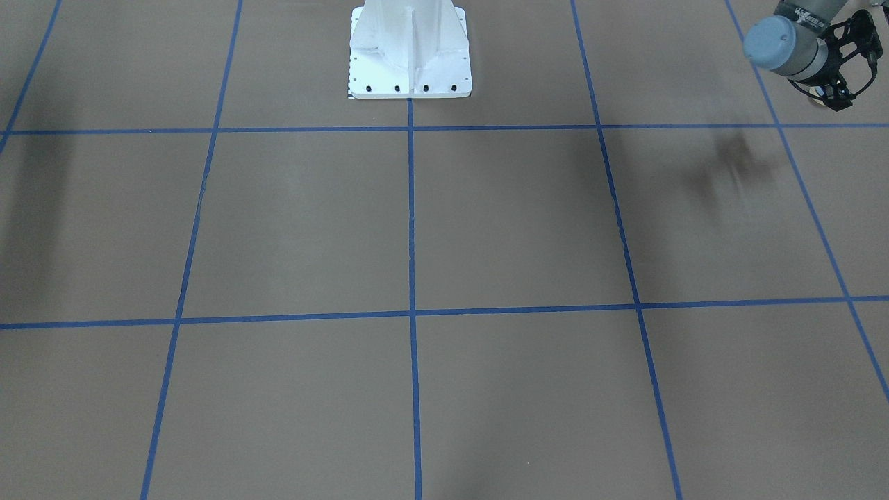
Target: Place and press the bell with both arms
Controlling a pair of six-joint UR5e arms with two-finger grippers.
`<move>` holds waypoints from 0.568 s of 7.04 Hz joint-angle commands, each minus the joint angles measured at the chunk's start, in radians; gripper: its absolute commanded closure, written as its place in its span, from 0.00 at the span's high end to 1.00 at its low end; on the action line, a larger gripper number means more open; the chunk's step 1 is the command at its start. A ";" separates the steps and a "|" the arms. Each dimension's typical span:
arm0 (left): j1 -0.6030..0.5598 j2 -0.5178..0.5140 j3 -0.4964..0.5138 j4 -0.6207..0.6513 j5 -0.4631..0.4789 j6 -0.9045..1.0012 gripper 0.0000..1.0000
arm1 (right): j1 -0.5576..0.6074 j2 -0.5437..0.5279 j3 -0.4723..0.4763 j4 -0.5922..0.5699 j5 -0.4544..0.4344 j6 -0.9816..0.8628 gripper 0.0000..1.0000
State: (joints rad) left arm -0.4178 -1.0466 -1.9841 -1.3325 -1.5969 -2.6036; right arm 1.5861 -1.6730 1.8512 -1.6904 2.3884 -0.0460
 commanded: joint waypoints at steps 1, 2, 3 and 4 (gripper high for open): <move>0.057 -0.001 0.080 -0.065 -0.001 -0.074 1.00 | 0.000 -0.001 0.005 0.000 0.000 0.000 1.00; 0.080 -0.006 0.112 -0.083 -0.003 -0.085 1.00 | 0.000 -0.001 0.006 0.000 -0.002 0.000 1.00; 0.097 -0.010 0.137 -0.092 -0.003 -0.122 1.00 | 0.000 -0.001 0.008 0.000 0.000 0.000 1.00; 0.120 -0.012 0.152 -0.093 -0.008 -0.140 1.00 | 0.000 -0.001 0.008 0.000 0.000 0.000 1.00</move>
State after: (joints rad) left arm -0.3238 -1.0553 -1.8559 -1.4189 -1.6008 -2.7164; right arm 1.5861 -1.6736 1.8583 -1.6905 2.3881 -0.0460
